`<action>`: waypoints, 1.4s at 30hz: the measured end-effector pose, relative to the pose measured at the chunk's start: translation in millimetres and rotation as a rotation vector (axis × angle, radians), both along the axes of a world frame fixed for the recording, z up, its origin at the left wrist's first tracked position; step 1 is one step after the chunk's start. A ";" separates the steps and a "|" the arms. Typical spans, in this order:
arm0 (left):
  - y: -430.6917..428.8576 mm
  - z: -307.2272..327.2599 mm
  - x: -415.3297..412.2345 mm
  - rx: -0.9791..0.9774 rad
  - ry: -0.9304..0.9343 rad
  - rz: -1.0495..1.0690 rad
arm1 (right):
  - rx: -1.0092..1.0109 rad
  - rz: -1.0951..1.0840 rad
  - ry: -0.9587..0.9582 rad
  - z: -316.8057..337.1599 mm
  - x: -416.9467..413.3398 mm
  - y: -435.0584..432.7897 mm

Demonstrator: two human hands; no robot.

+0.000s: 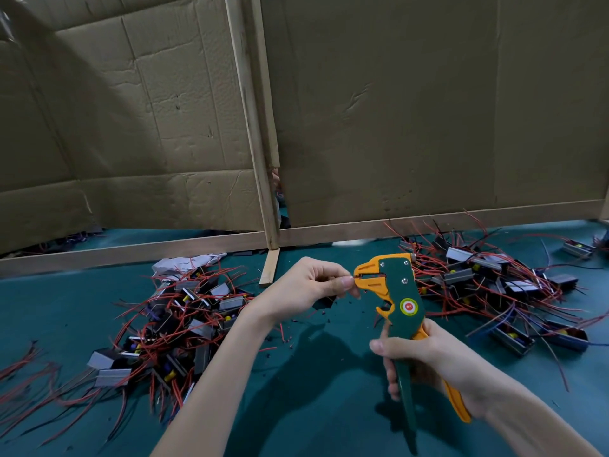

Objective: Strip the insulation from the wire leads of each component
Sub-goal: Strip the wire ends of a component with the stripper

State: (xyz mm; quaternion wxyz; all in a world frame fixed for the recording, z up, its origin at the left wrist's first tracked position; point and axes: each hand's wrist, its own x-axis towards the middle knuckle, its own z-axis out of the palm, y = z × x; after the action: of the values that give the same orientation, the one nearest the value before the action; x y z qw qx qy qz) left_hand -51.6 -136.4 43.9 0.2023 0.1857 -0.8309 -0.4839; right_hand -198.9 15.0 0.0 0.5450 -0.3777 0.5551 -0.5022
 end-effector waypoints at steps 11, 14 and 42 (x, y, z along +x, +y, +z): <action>-8.6 -7.3 -4.0 -0.001 0.071 0.236 | -0.067 -0.013 -0.323 -11.1 8.4 -11.0; -11.8 -3.2 -7.2 -0.159 0.160 0.402 | 0.011 -0.085 -0.347 -13.5 3.0 -15.1; -43.2 0.1 37.6 -0.545 -1.007 0.663 | 0.099 -0.130 -0.444 -21.2 -16.2 -21.0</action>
State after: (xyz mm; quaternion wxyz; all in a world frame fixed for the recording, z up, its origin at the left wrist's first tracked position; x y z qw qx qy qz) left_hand -14.0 -179.6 44.1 -0.0331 0.5776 -0.8153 -0.0224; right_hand -215.1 -6.1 -21.2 0.6381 -0.1943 0.4686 -0.5792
